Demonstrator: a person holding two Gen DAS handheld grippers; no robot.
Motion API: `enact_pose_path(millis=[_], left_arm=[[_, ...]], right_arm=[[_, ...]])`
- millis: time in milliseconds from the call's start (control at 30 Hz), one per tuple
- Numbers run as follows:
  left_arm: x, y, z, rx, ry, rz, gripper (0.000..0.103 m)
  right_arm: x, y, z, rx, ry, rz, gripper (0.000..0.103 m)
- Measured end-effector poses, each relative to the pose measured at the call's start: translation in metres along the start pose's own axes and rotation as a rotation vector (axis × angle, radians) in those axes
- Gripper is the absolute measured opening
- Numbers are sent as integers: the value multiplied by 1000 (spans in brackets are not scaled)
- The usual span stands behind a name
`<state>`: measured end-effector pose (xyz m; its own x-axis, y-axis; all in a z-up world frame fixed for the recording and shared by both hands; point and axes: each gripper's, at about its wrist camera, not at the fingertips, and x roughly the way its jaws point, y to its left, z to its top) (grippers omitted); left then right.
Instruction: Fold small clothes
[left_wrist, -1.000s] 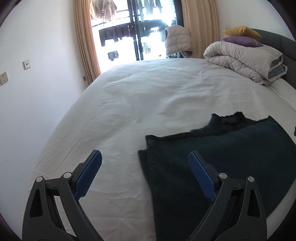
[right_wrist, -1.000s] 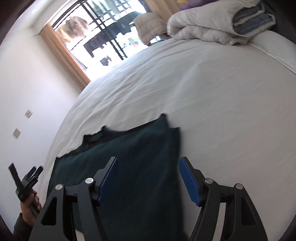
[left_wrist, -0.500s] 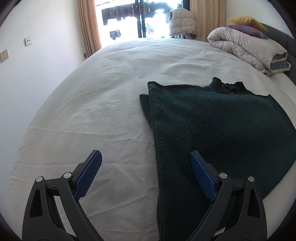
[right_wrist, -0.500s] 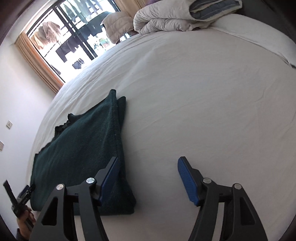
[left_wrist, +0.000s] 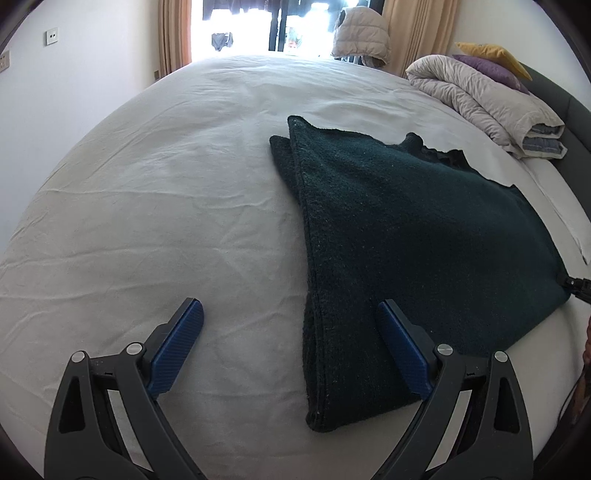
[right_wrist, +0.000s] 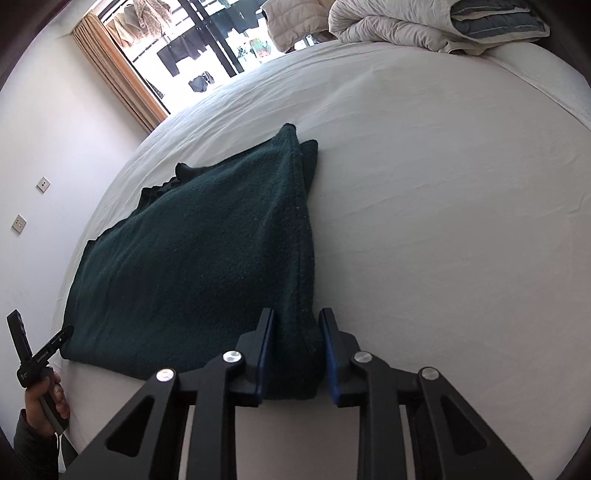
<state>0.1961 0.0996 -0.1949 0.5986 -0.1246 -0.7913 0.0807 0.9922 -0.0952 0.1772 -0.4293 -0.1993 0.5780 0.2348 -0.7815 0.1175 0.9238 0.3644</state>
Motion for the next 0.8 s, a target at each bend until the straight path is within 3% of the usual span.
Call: enact_pose_path(millis=[200, 433, 467, 567, 600, 733, 800], left_arm=[[-1, 2, -8, 39, 27, -28, 74], [-4, 10, -13, 24, 23, -49, 70], [-4, 10, -13, 19, 19, -48, 71], [-4, 8, -14, 22, 11, -34, 72], [-3, 8, -14, 19, 12, -32, 72], [-2, 5, -12, 17, 19, -17, 73], [-1, 5, -11, 11, 20, -9, 73]], right_arm=[[-2, 0, -2, -19, 5, -48, 10], [-7, -11, -12, 18, -8, -35, 10], [-9, -14, -11, 45, -12, -37, 12], [-29, -12, -10, 99, -59, -99, 32], [-36, -4, -8, 84, -89, -104, 33], [-45, 50, -4, -25, -143, 19, 33], [-33, 87, -5, -108, -112, 94, 40]])
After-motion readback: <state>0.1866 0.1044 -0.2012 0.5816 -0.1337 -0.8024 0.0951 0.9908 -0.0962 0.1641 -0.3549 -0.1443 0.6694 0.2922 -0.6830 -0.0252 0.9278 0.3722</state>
